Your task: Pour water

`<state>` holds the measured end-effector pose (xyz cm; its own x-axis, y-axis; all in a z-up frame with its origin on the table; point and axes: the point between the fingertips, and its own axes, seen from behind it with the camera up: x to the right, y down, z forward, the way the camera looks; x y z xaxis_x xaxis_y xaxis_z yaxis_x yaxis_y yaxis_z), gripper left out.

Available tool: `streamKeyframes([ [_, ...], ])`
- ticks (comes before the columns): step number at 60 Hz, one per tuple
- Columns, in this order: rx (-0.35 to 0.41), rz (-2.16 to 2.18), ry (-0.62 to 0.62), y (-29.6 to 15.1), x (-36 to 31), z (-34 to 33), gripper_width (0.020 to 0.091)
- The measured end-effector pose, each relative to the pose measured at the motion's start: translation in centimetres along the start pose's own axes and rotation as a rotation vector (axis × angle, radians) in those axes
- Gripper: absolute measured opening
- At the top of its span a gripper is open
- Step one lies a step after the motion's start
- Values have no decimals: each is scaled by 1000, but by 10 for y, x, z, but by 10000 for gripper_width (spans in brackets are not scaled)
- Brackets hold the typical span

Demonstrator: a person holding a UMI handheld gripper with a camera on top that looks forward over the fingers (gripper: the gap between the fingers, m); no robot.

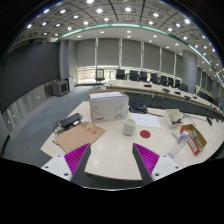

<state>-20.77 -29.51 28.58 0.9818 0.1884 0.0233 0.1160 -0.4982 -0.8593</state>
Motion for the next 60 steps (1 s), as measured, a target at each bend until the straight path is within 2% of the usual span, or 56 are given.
streamKeyframes([
  [16, -29, 66, 109, 26, 67, 12, 857],
  [34, -53, 151, 246, 91, 209, 28, 859],
  [51, 8, 124, 287, 128, 326, 89, 862],
  [60, 43, 124, 255, 133, 360, 140, 858],
])
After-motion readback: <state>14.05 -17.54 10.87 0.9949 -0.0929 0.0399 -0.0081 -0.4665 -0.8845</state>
